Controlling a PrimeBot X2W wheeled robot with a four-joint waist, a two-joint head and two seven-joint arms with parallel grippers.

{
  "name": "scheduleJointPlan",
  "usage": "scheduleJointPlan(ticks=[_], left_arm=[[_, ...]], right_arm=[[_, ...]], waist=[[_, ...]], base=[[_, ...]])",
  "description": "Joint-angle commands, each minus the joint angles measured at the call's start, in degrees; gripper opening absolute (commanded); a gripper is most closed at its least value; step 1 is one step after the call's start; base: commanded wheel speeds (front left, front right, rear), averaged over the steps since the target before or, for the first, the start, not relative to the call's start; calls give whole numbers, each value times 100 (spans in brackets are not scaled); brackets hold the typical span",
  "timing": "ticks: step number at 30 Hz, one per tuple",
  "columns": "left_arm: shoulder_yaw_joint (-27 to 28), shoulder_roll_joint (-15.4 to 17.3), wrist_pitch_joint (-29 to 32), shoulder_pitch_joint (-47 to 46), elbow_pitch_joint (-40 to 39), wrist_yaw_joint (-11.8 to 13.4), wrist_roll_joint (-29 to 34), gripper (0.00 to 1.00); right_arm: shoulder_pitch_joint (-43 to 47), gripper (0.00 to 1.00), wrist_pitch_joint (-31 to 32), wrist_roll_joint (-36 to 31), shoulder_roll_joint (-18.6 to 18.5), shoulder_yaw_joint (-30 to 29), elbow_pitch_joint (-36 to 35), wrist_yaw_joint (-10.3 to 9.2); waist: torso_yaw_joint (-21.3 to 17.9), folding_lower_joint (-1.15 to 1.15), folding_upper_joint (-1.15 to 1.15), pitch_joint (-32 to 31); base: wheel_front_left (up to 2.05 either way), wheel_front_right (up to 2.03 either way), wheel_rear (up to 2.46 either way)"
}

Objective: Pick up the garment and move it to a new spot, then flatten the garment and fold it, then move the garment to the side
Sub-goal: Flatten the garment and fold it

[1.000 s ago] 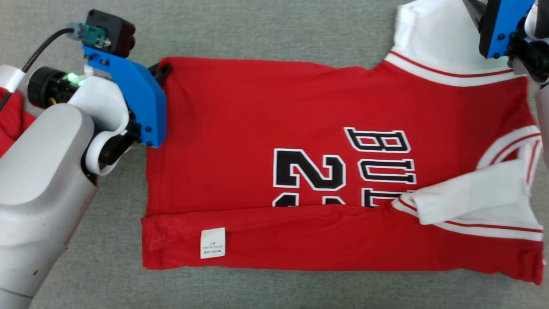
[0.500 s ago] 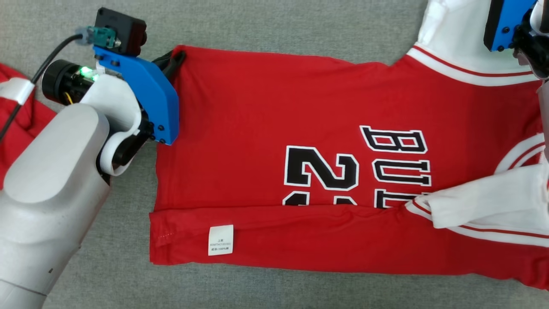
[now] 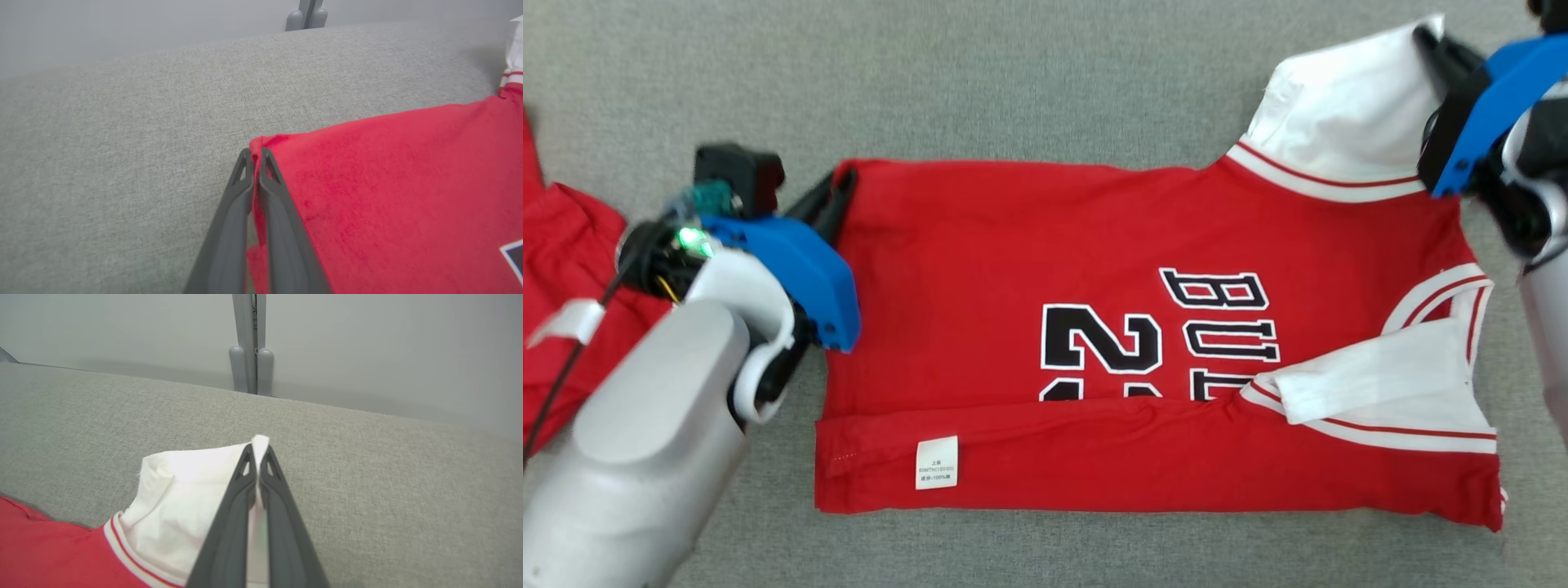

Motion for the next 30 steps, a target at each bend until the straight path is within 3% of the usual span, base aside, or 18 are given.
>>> scheduleJointPlan(ticks=[1,8,15,30], left_arm=[[-45,-37,-187,206,-54,22,41,0],[-266,57,-837,816,-238,277,416,0],[-377,227,-1311,1397,-349,572,635,0],[-529,250,-1633,1824,-217,875,778,0]], right_arm=[[307,0,24,202,-116,110,-248,1],[1395,0,157,626,-410,442,-1259,1],[2909,0,423,902,-530,43,-2478,1],[5121,0,1216,575,255,-815,-4248,2]], waist=[[-93,0,-1,-199],[-151,0,-1,-557],[-165,0,-1,-899],[-243,0,-1,-1149]], base=[[0,0,0],[0,0,0],[0,0,0],[0,0,0]])
